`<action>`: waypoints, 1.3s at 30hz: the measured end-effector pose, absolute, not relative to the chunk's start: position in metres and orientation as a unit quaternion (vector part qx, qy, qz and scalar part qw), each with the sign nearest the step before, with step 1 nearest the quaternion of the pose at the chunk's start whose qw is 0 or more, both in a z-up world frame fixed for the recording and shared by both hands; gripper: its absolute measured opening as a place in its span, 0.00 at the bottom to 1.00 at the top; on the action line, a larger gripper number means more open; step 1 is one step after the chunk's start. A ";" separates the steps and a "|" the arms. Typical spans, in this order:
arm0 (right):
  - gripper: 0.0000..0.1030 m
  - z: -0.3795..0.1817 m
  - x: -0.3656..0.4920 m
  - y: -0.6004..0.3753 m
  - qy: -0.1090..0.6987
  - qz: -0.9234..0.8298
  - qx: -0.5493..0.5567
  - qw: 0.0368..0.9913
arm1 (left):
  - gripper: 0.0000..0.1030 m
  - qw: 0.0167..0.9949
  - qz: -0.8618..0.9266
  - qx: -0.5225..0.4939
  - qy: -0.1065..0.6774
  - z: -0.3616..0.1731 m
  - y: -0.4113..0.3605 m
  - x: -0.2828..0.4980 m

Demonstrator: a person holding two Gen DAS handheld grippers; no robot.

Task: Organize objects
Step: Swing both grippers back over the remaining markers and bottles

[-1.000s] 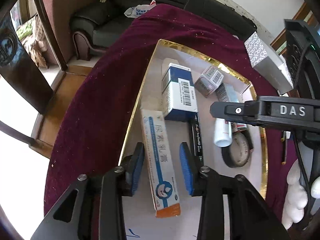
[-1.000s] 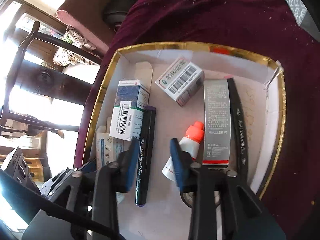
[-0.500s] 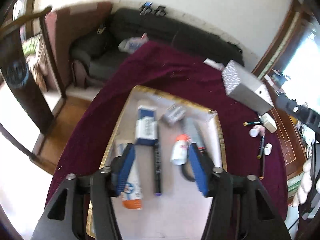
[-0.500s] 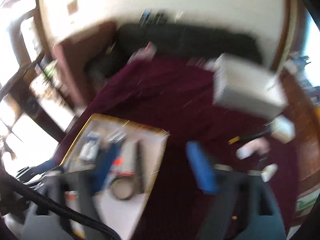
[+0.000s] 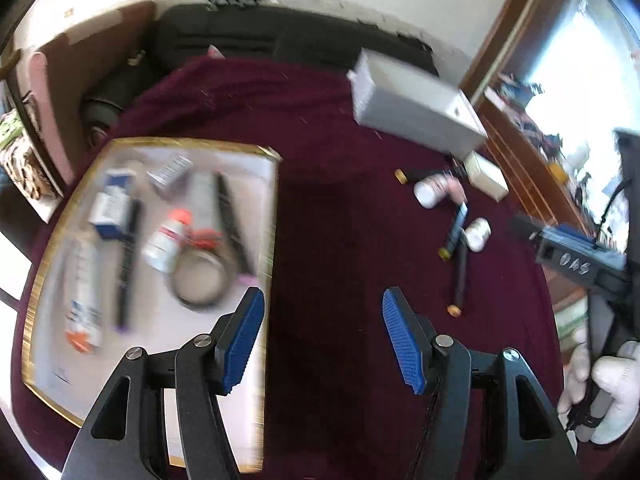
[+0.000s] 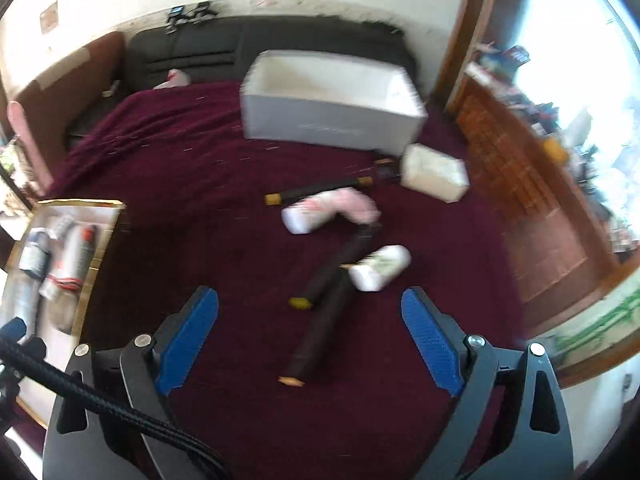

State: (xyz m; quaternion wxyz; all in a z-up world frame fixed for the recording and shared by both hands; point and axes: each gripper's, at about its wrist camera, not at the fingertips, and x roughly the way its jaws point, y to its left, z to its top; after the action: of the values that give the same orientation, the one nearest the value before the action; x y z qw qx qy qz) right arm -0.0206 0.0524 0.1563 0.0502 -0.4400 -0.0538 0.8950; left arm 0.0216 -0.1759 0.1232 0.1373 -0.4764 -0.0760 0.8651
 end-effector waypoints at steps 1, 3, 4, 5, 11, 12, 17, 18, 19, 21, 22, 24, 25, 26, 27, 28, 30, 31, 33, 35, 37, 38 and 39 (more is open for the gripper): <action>0.92 0.158 -0.017 0.059 -0.060 0.898 -0.433 0.058 | 0.54 0.142 0.860 -0.484 -0.072 0.120 -0.162 0.024; 0.92 0.164 -0.006 0.077 -0.069 0.904 -0.416 0.070 | 0.54 0.152 0.852 -0.497 -0.063 0.115 -0.141 0.027; 0.92 0.166 0.000 0.087 -0.071 0.906 -0.410 0.073 | 0.54 0.156 0.849 -0.502 -0.059 0.113 -0.131 0.029; 0.92 0.168 0.002 0.092 -0.074 0.909 -0.403 0.077 | 0.54 0.159 0.846 -0.505 -0.055 0.112 -0.123 0.031; 0.92 0.179 0.013 0.113 -0.079 0.916 -0.384 0.084 | 0.54 0.174 0.839 -0.515 -0.024 0.113 -0.086 0.040; 0.92 0.179 0.015 0.115 -0.079 0.916 -0.384 0.083 | 0.54 0.176 0.839 -0.515 -0.018 0.113 -0.082 0.041; 0.92 0.177 0.017 0.130 -0.078 0.916 -0.383 0.092 | 0.54 0.187 0.833 -0.521 0.001 0.108 -0.060 0.038; 0.92 0.175 0.017 0.133 -0.075 0.915 -0.386 0.093 | 0.54 0.191 0.831 -0.523 0.006 0.106 -0.055 0.036; 0.92 0.173 0.016 0.138 -0.069 0.913 -0.391 0.094 | 0.54 0.194 0.829 -0.524 0.010 0.104 -0.050 0.034; 0.92 0.168 0.013 0.147 -0.057 0.908 -0.404 0.091 | 0.54 0.199 0.827 -0.525 0.020 0.099 -0.041 0.028; 0.92 0.163 0.012 0.153 -0.050 0.905 -0.412 0.092 | 0.54 0.207 0.824 -0.526 0.023 0.096 -0.034 0.023; 0.92 0.153 0.010 0.169 -0.027 0.896 -0.433 0.099 | 0.54 0.217 0.821 -0.527 0.031 0.092 -0.021 0.016; 0.92 0.147 0.009 0.178 -0.013 0.891 -0.442 0.103 | 0.54 0.220 0.822 -0.524 0.039 0.090 -0.014 0.012; 0.92 0.143 0.009 0.185 -0.003 0.887 -0.450 0.107 | 0.54 0.224 0.823 -0.520 0.049 0.087 -0.006 0.008; 0.92 0.139 0.011 0.192 0.008 0.882 -0.458 0.113 | 0.54 0.229 0.823 -0.516 0.057 0.085 0.001 0.004; 0.92 0.135 0.011 0.199 0.016 0.878 -0.463 0.117 | 0.54 0.231 0.823 -0.515 0.064 0.081 0.010 -0.002; 0.92 0.130 0.014 0.210 0.025 0.872 -0.472 0.130 | 0.54 0.237 0.820 -0.516 0.075 0.073 0.028 -0.014; 0.92 0.128 0.016 0.214 0.026 0.870 -0.475 0.133 | 0.54 0.240 0.818 -0.516 0.081 0.067 0.038 -0.020; 0.92 0.127 0.018 0.219 0.030 0.867 -0.478 0.136 | 0.54 0.240 0.816 -0.516 0.101 0.058 0.056 -0.028; 0.92 0.129 0.021 0.222 0.032 0.866 -0.479 0.138 | 0.53 0.243 0.811 -0.518 0.118 0.048 0.070 -0.031; 0.92 0.130 0.020 0.224 0.031 0.865 -0.481 0.138 | 0.46 0.237 0.812 -0.514 0.144 0.040 0.078 -0.028; 0.92 0.130 0.019 0.224 0.029 0.865 -0.482 0.138 | 0.29 0.240 0.814 -0.509 0.148 0.041 0.077 -0.025; 0.92 0.130 0.017 0.225 0.027 0.864 -0.483 0.136 | 0.20 0.245 0.812 -0.510 0.144 0.043 0.075 -0.023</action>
State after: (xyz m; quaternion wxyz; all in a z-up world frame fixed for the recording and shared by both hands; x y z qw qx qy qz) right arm 0.0175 0.2250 0.1300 0.1362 -0.4835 0.0274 0.8643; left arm -0.0225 0.0747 0.0433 0.2447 -0.5101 0.1440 0.8119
